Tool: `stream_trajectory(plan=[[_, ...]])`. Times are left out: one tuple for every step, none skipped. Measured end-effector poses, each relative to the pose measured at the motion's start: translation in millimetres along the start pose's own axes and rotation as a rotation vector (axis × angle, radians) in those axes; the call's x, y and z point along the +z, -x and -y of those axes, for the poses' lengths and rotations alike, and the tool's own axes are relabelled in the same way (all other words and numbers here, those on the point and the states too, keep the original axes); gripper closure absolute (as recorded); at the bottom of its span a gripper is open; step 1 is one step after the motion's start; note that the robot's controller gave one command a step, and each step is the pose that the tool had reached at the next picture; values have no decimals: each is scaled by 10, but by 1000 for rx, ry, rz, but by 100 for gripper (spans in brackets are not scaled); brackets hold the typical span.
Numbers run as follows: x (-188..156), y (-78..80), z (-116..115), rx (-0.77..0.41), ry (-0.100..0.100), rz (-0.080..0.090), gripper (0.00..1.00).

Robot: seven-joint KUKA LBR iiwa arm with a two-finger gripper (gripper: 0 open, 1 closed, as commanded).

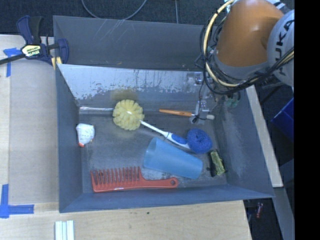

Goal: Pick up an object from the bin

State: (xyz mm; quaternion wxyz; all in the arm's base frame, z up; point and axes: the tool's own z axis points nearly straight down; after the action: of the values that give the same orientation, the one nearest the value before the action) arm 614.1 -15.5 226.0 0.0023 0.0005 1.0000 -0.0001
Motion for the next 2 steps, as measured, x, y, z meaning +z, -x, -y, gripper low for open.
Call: stream_trajectory(plan=[[1339, 91, 1115, 26, -1, 5, 0], [642, 96, 1213, -8, -1, 21, 0]])
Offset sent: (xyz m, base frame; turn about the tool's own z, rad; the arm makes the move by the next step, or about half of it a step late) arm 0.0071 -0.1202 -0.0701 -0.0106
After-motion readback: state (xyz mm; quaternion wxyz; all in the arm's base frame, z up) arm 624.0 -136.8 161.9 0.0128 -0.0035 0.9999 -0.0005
